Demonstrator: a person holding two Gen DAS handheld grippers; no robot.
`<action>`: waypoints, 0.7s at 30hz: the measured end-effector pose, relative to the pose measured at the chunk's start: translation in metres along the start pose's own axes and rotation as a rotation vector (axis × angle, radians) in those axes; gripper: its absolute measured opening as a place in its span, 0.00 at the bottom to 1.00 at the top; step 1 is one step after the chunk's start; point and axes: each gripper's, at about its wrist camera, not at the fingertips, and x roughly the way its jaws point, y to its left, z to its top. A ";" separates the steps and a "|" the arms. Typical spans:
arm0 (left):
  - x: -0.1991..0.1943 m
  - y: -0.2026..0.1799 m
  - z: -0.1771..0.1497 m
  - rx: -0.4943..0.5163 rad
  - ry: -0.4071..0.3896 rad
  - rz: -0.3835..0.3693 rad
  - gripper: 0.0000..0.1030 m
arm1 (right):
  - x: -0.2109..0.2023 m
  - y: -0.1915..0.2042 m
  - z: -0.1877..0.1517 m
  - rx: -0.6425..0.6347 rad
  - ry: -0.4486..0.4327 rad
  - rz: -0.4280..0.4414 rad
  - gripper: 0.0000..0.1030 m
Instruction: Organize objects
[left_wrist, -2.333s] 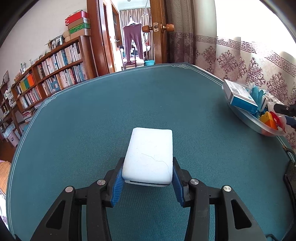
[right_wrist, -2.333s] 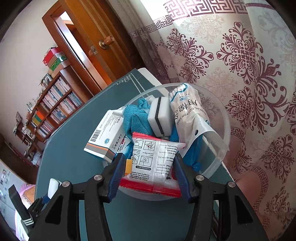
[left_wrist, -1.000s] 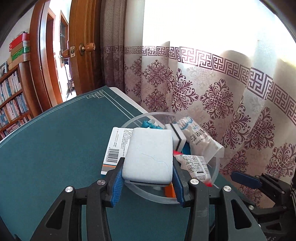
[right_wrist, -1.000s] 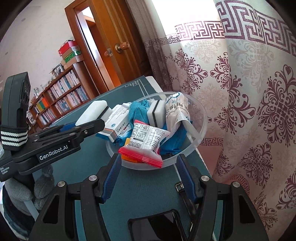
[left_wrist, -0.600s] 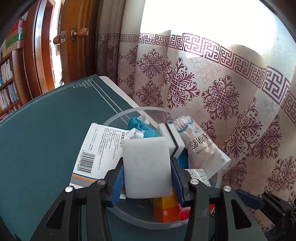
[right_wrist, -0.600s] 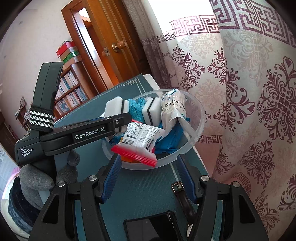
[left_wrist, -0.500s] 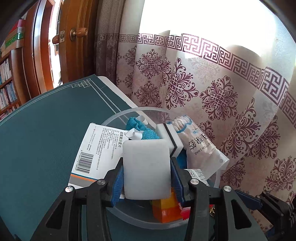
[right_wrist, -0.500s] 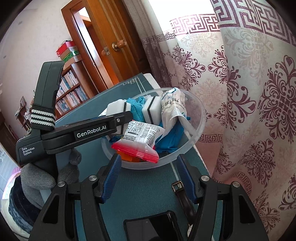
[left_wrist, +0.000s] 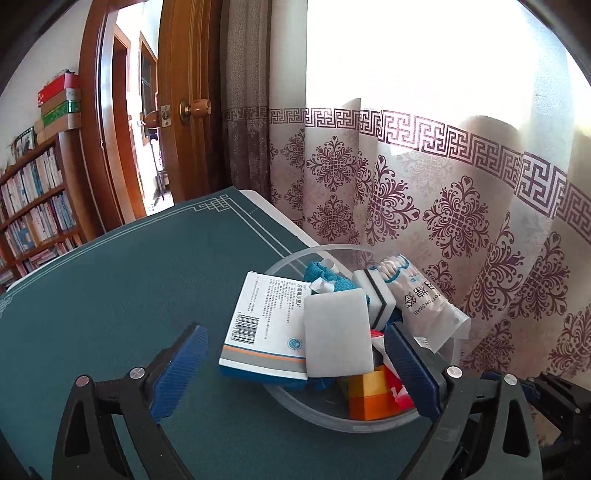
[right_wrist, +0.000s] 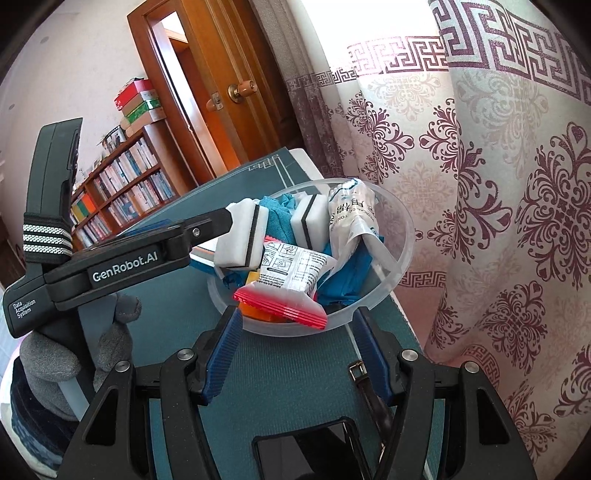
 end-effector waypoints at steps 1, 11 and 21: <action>-0.003 0.001 -0.001 0.008 -0.005 0.017 0.98 | -0.001 0.001 0.000 -0.001 -0.001 -0.006 0.68; -0.024 0.003 -0.025 0.015 0.026 0.112 0.99 | -0.003 0.005 -0.001 -0.035 0.021 -0.080 0.87; -0.036 0.010 -0.038 -0.029 0.051 0.135 0.99 | -0.007 0.010 -0.002 -0.109 0.031 -0.156 0.95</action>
